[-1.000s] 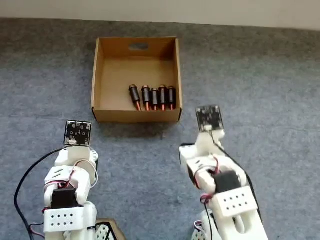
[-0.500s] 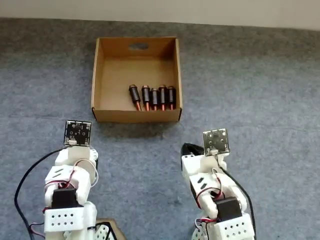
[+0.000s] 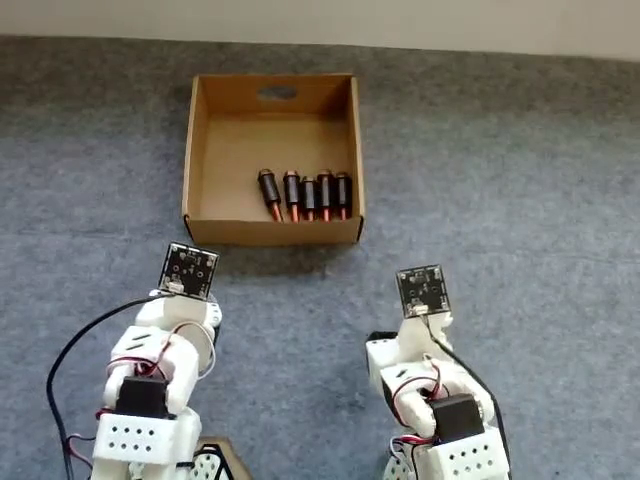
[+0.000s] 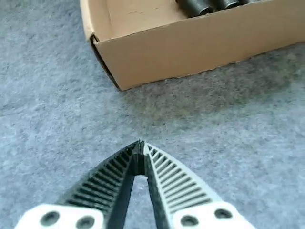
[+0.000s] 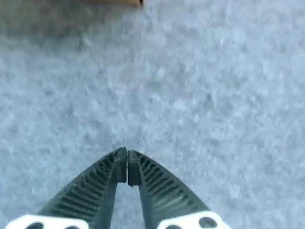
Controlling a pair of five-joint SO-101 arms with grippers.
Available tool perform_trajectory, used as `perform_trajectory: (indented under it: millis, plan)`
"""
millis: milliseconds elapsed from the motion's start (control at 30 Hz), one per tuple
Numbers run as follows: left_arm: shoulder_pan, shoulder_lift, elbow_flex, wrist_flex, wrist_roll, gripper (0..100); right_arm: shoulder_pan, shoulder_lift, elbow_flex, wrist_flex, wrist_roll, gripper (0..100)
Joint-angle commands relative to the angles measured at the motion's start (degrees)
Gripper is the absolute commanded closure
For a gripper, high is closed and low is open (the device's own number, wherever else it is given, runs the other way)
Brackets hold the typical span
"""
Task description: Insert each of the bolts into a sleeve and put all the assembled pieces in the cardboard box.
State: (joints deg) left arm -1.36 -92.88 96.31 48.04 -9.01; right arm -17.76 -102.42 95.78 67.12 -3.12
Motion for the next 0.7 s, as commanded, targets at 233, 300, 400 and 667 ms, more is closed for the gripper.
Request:
perform_trajectory:
  millis: [233, 300, 400, 667]
  plan:
    - [0.04, -0.48, -0.22, 20.57, -0.35, 99, 0.66, -0.13, 7.78, 1.19, 0.62, 99.1]
    - [-0.13, -0.48, -0.40, 21.10, -0.26, 99, 0.66, -0.13, 7.78, 1.19, 0.62, 99.1]
    - [-0.13, -0.48, -0.40, 21.01, -0.26, 99, 0.66, -0.13, 7.78, 1.19, 0.62, 99.1]
    - [-0.13, -0.48, -0.40, 21.01, -0.26, 99, 0.66, -3.03, 7.87, 1.36, 0.62, 99.1]
